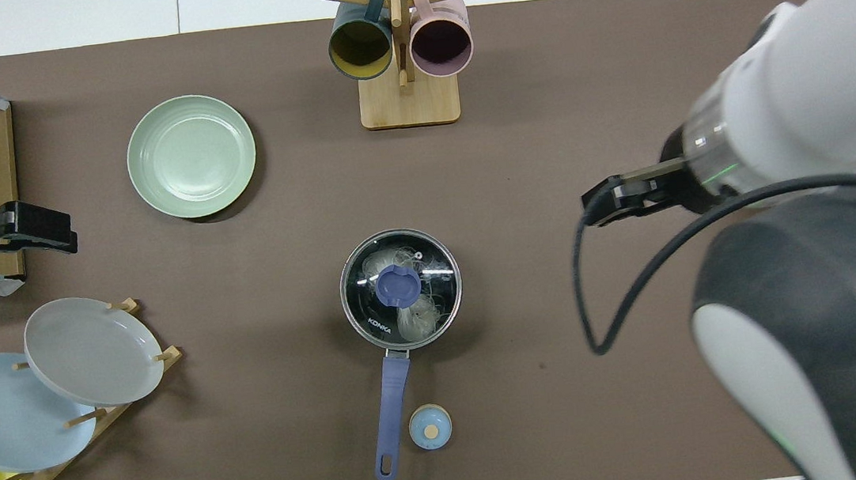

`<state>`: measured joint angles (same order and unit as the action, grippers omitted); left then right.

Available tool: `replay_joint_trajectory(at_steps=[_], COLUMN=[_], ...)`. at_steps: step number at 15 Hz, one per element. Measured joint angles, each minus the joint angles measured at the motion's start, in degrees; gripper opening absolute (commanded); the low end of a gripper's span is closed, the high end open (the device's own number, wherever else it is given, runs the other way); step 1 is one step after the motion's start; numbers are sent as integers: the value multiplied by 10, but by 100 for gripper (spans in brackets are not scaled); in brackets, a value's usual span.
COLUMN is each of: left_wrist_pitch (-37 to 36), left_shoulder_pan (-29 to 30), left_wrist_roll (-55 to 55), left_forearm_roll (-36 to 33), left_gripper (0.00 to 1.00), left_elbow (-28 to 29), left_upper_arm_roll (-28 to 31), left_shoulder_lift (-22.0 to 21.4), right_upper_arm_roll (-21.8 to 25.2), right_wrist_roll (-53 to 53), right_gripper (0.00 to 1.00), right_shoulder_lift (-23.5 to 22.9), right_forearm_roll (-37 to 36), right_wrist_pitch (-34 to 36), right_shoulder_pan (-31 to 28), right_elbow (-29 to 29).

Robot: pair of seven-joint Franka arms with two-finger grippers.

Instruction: Transfer vermicelli from pot to plate

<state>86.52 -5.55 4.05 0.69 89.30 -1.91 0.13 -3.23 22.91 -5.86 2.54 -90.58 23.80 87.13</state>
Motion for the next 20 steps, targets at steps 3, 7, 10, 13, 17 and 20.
replay_joint_trajectory(at_steps=[3,7,10,13,17,20], left_wrist_pitch=[0,0,-1,-1,0,1], left_shoulder_pan=[0,0,0,0,0,0], left_wrist_roll=[0,0,0,0,0,0], left_forearm_roll=[0,0,0,0,0,0], left_gripper=[100,100,83,0,0,0], left_elbow=[0,0,0,1,2,2], left_upper_arm_roll=[0,0,0,0,1,1], left_shoulder_lift=[0,0,0,0,0,0], right_upper_arm_roll=[0,-1,0,4,5,5], right_wrist_roll=[110,170,174,174,173,172], right_gripper=[100,100,100,100,100,100], right_shoulder_lift=[-62,-129,-163,-170,-164,-157], right_forearm_roll=[0,-10,-46,-47,-48,-48], right_wrist_pitch=[-55,-121,-166,-209,-226,-236], right_shoulder_pan=[82,148,166,161,154,154], right_elbow=[-15,-38,-23,1,25,43])
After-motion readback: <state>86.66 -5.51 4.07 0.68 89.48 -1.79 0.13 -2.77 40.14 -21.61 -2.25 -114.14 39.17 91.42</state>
